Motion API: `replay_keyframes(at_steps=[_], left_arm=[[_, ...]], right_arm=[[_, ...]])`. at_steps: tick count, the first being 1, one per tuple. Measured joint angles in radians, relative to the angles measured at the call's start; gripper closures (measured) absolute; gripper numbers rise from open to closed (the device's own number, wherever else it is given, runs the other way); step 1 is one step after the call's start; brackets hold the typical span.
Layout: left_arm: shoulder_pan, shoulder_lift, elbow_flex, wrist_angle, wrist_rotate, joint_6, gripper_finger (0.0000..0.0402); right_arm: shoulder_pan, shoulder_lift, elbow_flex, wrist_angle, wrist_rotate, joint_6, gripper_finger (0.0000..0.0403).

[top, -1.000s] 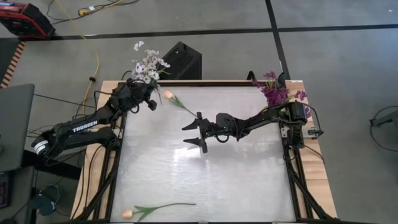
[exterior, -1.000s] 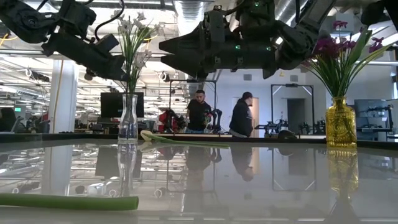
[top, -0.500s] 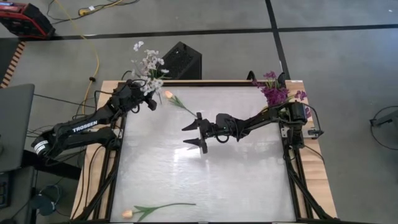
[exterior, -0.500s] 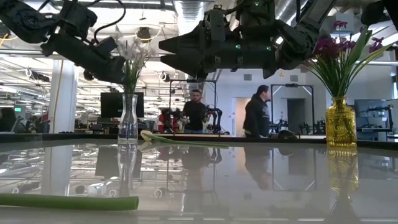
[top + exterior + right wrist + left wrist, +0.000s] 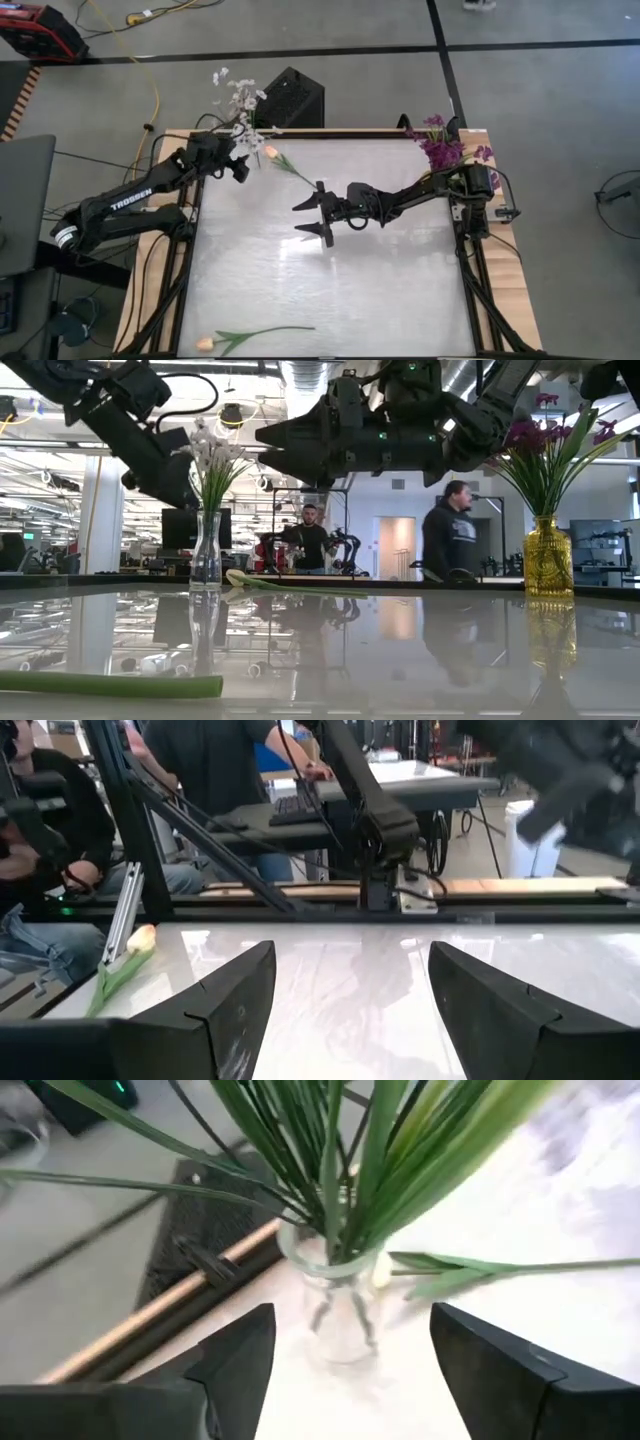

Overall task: Sort flowers into vase by color
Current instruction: Put the top white tulip into the transparent vase

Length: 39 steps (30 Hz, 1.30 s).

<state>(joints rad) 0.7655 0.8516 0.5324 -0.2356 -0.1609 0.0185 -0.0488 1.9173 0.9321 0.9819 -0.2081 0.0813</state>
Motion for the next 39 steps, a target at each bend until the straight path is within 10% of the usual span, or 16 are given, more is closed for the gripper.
replay_keyframes(at_steps=[12, 23, 39], left_arm=[[-0.054, -0.002, 0.272, -0.522, 0.025, -0.193, 0.0140], [-0.149, -0.007, 0.445, -0.888, 0.108, -0.343, 0.0140], [-0.494, -0.059, 0.330, -0.652, 0.060, -0.423, 0.0140]], right_arm=[[-0.060, 0.000, 0.000, -0.191, 0.014, 0.019, 0.0112], [-0.127, 0.031, 0.228, -0.704, 0.420, 0.014, 0.0112], [-0.166, 0.245, 0.432, -1.033, 0.390, 0.056, 0.0113]])
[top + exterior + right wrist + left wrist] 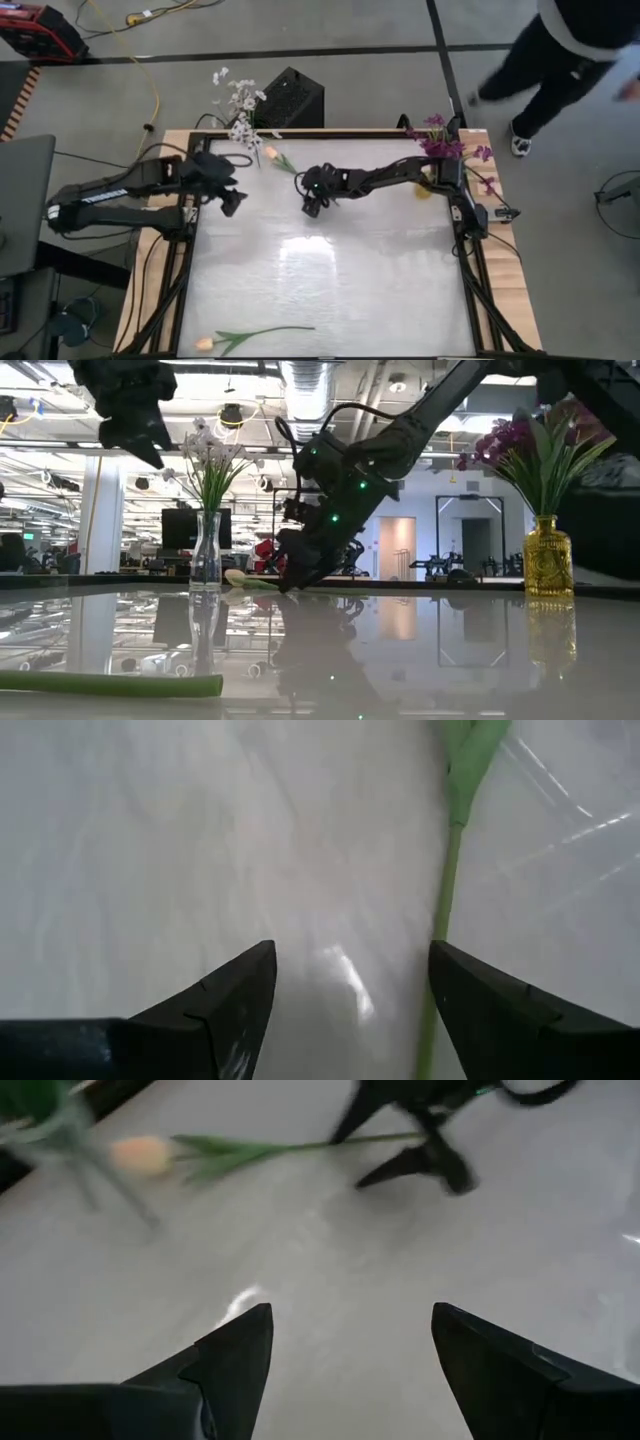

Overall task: Sort flowers into vase by color
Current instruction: Put the top white tulip into the transparent vase

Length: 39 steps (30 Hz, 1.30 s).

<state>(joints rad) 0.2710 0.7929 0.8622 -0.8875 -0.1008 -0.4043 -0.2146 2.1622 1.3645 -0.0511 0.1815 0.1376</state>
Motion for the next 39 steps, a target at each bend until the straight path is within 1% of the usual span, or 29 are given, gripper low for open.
replay_keyframes(at_steps=[4, 8, 10, 13, 15, 17, 20, 23, 30, 33, 36, 37, 39], left_arm=[[-0.069, -0.004, -0.062, 0.109, 0.002, 0.029, 0.0140], [-0.135, -0.008, -0.122, 0.190, 0.015, 0.080, 0.0140], [-0.166, -0.010, -0.145, 0.212, 0.018, 0.108, 0.0140], [-0.211, -0.009, -0.172, 0.266, 0.051, 0.145, 0.0140], [-0.238, -0.009, -0.178, 0.299, 0.077, 0.166, 0.0140], [-0.262, -0.009, -0.178, 0.317, 0.088, 0.180, 0.0140], [-0.287, -0.009, -0.178, 0.327, 0.084, 0.198, 0.0140], [-0.301, -0.013, -0.178, 0.322, 0.068, 0.209, 0.0140], [-0.322, -0.015, -0.178, 0.319, 0.034, 0.229, 0.0140], [-0.322, -0.015, -0.178, 0.324, 0.025, 0.237, 0.0140], [-0.323, -0.015, -0.181, 0.331, -0.011, 0.227, 0.0140], [-0.323, -0.015, -0.190, 0.347, -0.021, 0.222, 0.0140], [-0.323, -0.016, -0.225, 0.399, -0.027, 0.220, 0.0140]], right_arm=[[0.006, 0.012, 0.006, -0.021, 0.021, 0.020, 0.0130], [0.005, 0.006, 0.006, -0.039, 0.016, 0.025, 0.0181], [0.005, -0.001, 0.005, -0.040, -0.002, 0.013, 0.0210], [0.004, -0.011, 0.003, -0.038, -0.063, -0.019, 0.0246], [0.005, -0.031, 0.000, -0.059, -0.083, -0.030, 0.0261], [0.010, -0.052, -0.001, -0.083, -0.078, -0.033, 0.0269], [0.006, -0.088, -0.001, -0.110, -0.073, -0.033, 0.0268], [-0.008, -0.102, 0.001, -0.136, -0.072, -0.028, 0.0254], [-0.023, -0.075, -0.001, -0.173, -0.076, 0.018, 0.0189], [-0.017, -0.051, 0.000, -0.180, -0.076, 0.024, 0.0171], [-0.001, -0.040, -0.005, -0.196, -0.072, 0.046, 0.0179], [0.005, -0.031, -0.005, -0.199, -0.070, 0.047, 0.0190], [0.018, -0.029, -0.005, -0.213, -0.066, 0.049, 0.0225]])
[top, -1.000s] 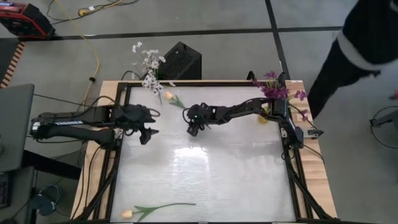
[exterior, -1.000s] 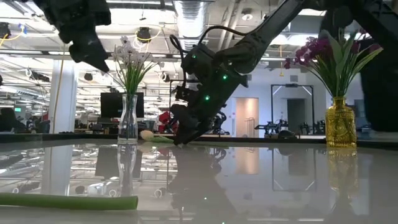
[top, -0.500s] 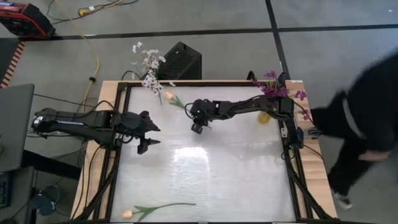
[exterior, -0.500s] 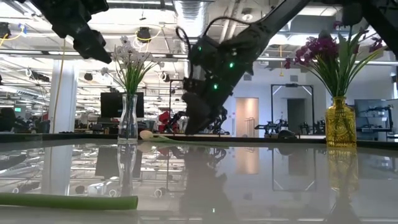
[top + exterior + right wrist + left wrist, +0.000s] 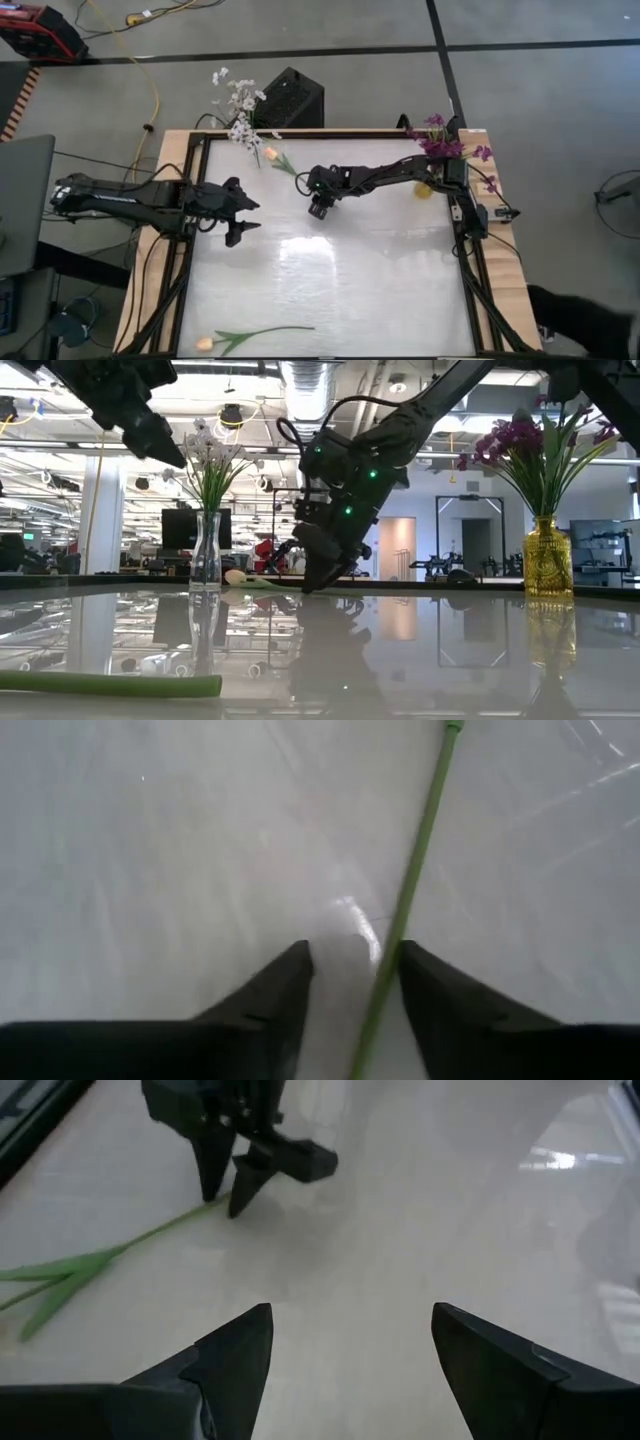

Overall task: Sort flowers into vase by color
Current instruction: Put the top white tulip into the transparent vase

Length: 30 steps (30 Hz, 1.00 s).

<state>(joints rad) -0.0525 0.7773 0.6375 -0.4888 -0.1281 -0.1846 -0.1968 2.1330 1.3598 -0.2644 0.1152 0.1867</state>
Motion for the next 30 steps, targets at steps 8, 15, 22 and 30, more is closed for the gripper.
replay_keyframes(at_steps=[8, 15, 22, 30], left_arm=[[0.000, 0.002, -0.250, 0.423, 0.032, -0.076, 0.0140], [0.000, 0.005, -0.423, 0.649, 0.046, -0.248, 0.0140], [-0.014, 0.031, -0.579, 0.925, 0.168, -0.316, 0.0140], [-0.090, 0.036, -0.594, 1.037, 0.202, -0.229, 0.0140]], right_arm=[[0.055, -0.022, -0.002, -0.012, 0.021, 0.003, 0.0383], [0.113, -0.120, -0.011, -0.112, -0.012, 0.000, 0.0387], [0.201, -0.210, -0.008, -0.098, 0.053, -0.012, 0.0387], [0.238, -0.229, -0.005, 0.191, 0.058, -0.038, 0.0387]])
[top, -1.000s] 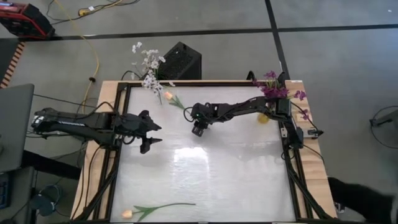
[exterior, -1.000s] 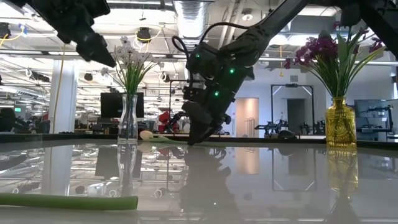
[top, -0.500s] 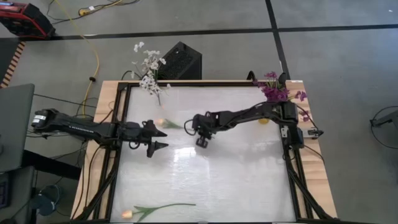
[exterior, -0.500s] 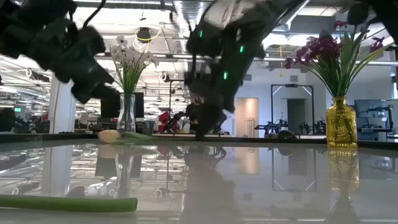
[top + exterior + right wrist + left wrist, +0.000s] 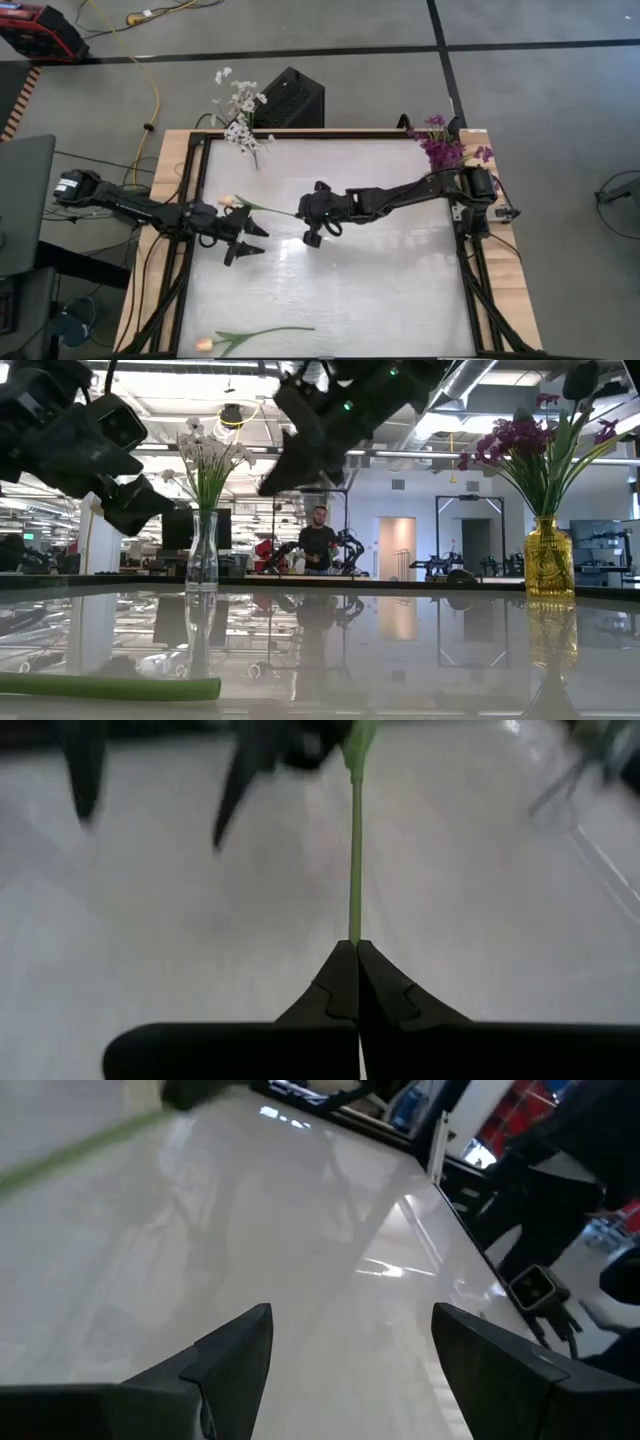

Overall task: Sort flowers into vase by color
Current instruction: Put the top white tulip into the transparent vase

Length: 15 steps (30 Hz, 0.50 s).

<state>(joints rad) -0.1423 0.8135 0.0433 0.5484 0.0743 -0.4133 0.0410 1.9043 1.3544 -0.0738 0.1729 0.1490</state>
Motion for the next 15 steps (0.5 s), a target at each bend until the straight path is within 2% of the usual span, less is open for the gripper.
replay_keyframes(at_steps=[3, 9, 12, 15], left_arm=[[-0.028, 0.000, 0.000, -0.010, -0.042, 0.001, 0.0140], [-0.055, 0.000, 0.000, -0.034, -0.228, -0.028, 0.0140], [-0.054, 0.000, 0.000, -0.053, -0.325, -0.053, 0.0140], [-0.055, -0.001, 0.000, -0.047, -0.324, -0.030, 0.0140]], right_arm=[[-0.001, 0.008, 0.000, 0.086, 0.001, 0.000, 0.0387], [-0.001, 0.016, 0.000, 0.206, -0.039, 0.016, 0.0387], [0.005, 0.015, 0.000, 0.191, -0.047, 0.034, 0.0387], [0.006, 0.015, 0.000, 0.088, -0.046, 0.068, 0.0386]])
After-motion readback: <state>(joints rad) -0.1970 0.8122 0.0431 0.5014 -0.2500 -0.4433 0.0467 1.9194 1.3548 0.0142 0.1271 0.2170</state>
